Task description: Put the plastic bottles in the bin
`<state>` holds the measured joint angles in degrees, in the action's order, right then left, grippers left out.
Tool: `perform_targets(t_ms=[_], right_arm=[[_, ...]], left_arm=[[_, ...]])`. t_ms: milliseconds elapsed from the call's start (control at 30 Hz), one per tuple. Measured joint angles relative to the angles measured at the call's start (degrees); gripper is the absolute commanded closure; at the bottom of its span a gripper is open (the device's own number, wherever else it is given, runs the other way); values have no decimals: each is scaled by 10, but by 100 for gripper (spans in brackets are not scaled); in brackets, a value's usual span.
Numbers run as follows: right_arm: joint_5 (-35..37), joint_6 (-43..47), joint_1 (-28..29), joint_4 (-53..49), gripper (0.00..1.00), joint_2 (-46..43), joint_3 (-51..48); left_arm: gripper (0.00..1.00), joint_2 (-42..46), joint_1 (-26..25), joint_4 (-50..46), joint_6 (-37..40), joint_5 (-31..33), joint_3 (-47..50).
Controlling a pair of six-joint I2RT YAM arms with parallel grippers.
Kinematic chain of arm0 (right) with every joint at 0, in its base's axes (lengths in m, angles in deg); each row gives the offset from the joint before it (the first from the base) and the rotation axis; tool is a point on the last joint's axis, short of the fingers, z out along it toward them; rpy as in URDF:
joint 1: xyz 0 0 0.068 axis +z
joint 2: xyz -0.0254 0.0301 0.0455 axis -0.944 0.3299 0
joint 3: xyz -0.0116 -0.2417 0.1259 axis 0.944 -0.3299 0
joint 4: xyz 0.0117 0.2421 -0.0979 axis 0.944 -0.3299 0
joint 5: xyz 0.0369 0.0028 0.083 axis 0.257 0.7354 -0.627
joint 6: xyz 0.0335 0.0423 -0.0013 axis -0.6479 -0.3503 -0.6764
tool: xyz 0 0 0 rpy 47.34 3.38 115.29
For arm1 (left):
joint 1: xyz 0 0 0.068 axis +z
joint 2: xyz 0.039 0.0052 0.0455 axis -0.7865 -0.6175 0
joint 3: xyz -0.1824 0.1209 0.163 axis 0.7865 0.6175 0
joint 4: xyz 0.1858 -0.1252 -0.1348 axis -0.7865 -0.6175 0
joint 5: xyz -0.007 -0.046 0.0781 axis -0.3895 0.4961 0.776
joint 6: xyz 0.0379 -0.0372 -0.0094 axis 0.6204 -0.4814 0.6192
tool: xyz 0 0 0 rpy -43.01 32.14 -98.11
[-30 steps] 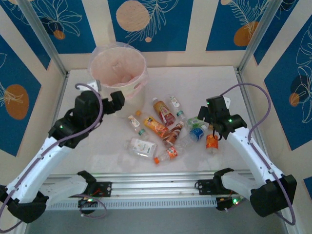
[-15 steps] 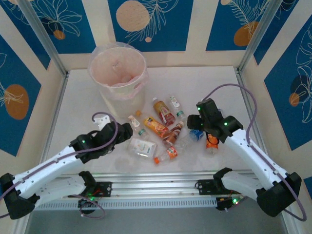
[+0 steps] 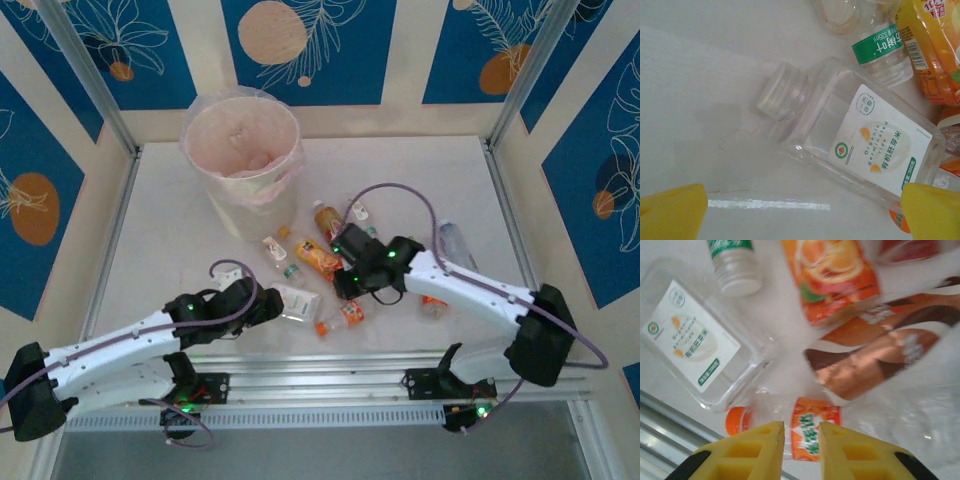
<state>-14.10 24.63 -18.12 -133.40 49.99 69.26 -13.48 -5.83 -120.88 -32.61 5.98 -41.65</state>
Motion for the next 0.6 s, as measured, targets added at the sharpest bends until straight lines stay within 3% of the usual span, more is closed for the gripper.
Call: perform_targets(t_ms=[233, 600], right_arm=[[31, 7, 76, -2, 86, 102, 42], [45, 7, 83, 2, 87, 158, 45]], left_arm=[[6, -11, -1, 41, -16, -10, 28], [6, -23, -1, 68, -26, -20, 35]])
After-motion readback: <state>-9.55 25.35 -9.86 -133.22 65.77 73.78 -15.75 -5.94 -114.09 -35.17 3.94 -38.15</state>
